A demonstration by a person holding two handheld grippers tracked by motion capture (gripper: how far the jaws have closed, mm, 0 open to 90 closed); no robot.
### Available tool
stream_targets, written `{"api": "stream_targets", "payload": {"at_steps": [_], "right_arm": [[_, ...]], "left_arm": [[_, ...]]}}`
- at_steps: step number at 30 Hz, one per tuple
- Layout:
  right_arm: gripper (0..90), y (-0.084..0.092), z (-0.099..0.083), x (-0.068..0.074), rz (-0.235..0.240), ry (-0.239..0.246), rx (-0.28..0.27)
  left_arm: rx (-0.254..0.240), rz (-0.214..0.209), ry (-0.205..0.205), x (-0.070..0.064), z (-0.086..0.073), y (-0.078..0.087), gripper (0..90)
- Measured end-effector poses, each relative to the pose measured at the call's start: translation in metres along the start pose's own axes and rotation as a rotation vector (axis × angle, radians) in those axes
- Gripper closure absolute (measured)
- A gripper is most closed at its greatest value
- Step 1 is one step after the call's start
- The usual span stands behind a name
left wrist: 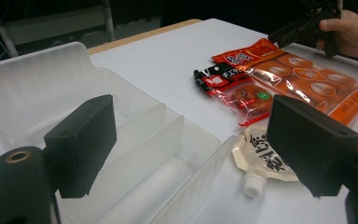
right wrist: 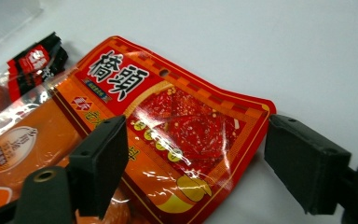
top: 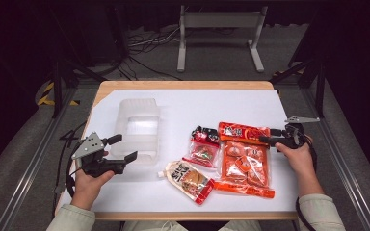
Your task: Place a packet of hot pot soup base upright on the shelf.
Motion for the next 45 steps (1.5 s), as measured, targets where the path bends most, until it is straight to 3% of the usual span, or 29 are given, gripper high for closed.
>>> {"api": "stream_targets", "payload": {"at_steps": [5,8,16,18,21,28,30,33,35,38,45], "right_arm": [[33.1,0.007,0.004,0.007,0.012,0.035,-0.040],[39.8,0.009,0.006,0.011,0.049,0.064,-0.051],[53.2,0.007,0.007,0.013,0.061,0.123,-0.015],[52.9,0.006,0.007,0.013,0.066,0.136,-0.009],[47.3,-0.004,0.005,0.011,0.041,0.204,0.041],[62.0,0.000,0.005,0.009,0.056,0.209,0.037],[64.2,0.002,0.004,0.011,0.082,0.200,0.059],[67.3,0.000,0.001,0.017,0.177,0.215,0.158],[67.2,-0.002,0.000,0.018,0.169,0.227,0.157],[69.3,-0.011,0.001,0.020,0.121,0.256,0.163],[84.8,-0.018,0.001,0.018,0.048,0.283,0.155]], "left_arm": [[-0.002,-0.001,-0.003,0.000,0.000,-0.001,16.7],[-0.002,-0.003,-0.006,-0.001,0.000,-0.002,16.7],[0.010,-0.008,-0.007,-0.002,-0.001,-0.004,16.6],[0.010,-0.008,-0.006,-0.002,-0.001,-0.004,16.6],[0.012,-0.007,-0.003,-0.002,-0.002,-0.003,16.6],[0.016,-0.004,-0.002,-0.002,-0.003,-0.004,16.5],[0.015,-0.005,-0.005,-0.002,-0.003,-0.004,16.5],[0.019,-0.006,-0.012,-0.003,-0.003,-0.005,16.5],[0.019,-0.008,0.000,-0.004,-0.003,-0.006,16.5],[0.015,-0.010,-0.014,-0.004,-0.003,-0.006,16.4],[0.020,-0.016,0.006,-0.004,-0.005,-0.006,16.2]]}}
Point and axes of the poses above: each handheld gripper's, and its own axes: y roughly backward along the jaws, z roughly out of its top, x roughly to its left, the point moved 3 cm from there along -y, roughly forward along the jaws, and after that the axes turned 15 degrees about z, right-handed, at the moved point
